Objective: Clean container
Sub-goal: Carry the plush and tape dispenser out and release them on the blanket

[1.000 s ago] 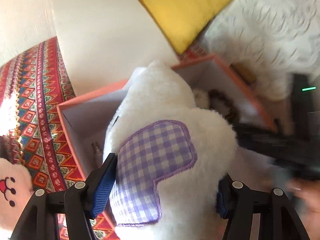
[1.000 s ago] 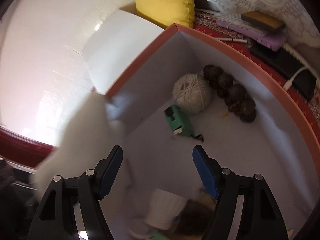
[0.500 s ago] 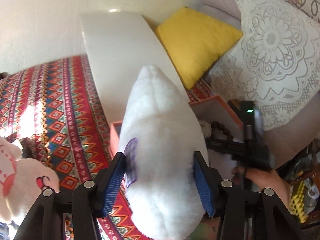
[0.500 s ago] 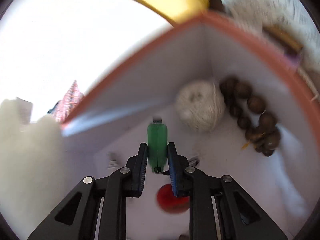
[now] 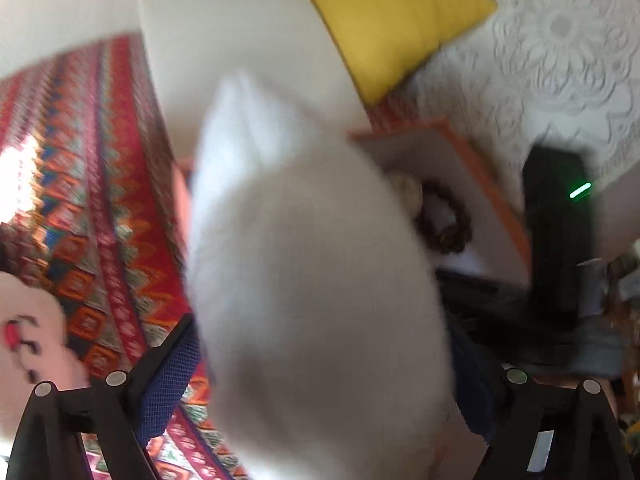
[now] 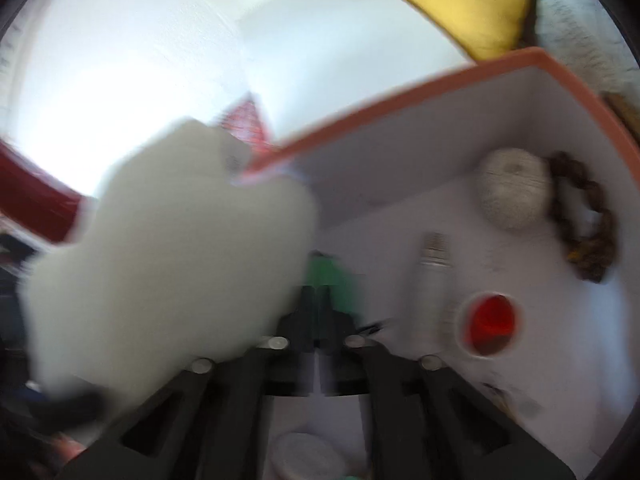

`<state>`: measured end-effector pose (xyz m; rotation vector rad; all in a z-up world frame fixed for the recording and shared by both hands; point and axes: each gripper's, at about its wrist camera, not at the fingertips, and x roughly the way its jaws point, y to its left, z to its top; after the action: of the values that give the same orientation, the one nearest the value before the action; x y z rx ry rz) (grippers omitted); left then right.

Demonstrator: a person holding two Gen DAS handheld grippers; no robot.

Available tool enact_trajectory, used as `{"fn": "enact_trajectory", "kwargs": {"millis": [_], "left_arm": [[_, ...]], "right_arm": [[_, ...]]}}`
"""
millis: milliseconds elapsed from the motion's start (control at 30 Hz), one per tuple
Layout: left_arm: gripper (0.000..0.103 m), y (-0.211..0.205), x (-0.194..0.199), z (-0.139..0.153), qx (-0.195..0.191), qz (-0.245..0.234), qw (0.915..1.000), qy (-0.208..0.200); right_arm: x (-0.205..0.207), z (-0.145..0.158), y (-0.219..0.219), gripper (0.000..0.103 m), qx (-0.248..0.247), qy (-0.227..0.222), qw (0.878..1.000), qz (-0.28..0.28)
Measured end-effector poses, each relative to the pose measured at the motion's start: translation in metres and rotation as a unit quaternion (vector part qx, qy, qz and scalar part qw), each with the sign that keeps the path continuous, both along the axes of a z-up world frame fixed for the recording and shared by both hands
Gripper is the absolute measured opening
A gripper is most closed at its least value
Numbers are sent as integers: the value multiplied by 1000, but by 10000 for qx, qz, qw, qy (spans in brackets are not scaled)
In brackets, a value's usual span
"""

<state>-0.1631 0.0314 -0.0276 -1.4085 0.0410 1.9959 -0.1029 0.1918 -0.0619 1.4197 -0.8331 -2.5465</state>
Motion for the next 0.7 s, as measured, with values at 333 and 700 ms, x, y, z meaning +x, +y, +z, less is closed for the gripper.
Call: {"fn": "enact_trajectory", "kwargs": {"millis": [333, 700], "left_arm": [[74, -10, 12, 18, 594, 402, 9969, 334], [74, -55, 37, 89, 790, 703, 9830, 1499]], "right_arm": [[8, 13, 5, 0, 487, -67, 9986, -208], [-17, -69, -56, 90, 1447, -2038, 9651, 784]]}}
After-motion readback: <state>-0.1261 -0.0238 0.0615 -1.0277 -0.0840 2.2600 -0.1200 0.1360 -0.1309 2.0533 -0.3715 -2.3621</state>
